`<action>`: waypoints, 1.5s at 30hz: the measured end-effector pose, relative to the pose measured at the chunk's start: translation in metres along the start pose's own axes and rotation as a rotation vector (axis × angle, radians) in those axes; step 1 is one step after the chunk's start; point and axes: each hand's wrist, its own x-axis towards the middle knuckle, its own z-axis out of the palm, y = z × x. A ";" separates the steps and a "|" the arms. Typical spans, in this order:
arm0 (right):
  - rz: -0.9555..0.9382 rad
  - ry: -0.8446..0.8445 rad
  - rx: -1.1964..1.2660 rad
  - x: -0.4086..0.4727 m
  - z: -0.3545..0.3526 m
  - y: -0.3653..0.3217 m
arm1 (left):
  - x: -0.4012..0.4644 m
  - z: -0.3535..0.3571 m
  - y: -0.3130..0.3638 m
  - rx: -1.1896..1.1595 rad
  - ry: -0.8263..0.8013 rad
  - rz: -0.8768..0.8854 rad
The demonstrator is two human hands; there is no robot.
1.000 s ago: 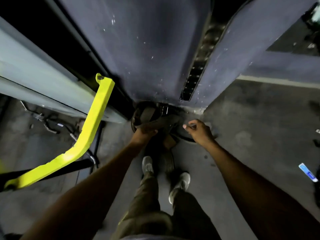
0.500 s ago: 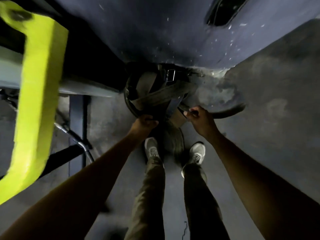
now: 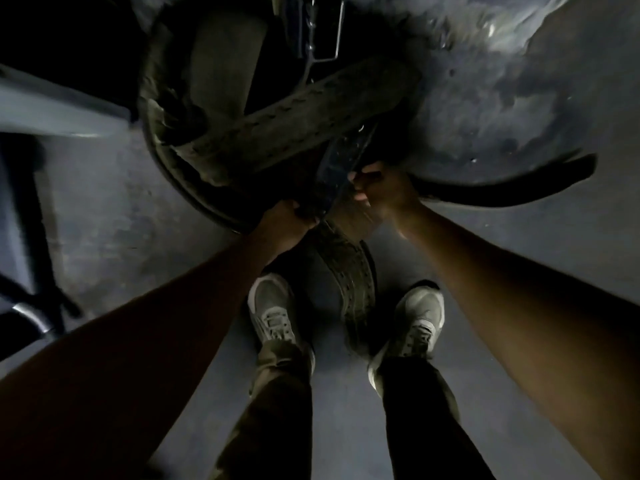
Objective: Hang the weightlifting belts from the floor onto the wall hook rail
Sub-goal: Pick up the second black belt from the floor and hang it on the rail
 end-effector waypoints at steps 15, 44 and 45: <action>0.161 -0.152 0.671 -0.099 -0.011 -0.054 | -0.116 -0.068 0.064 -0.511 0.093 0.258; 0.107 0.234 -0.244 -0.157 -0.092 -0.144 | -0.201 -0.107 0.102 -1.338 0.013 -0.157; 0.041 0.275 -0.372 -0.151 -0.095 -0.151 | -0.204 -0.097 0.101 -1.304 0.035 -0.176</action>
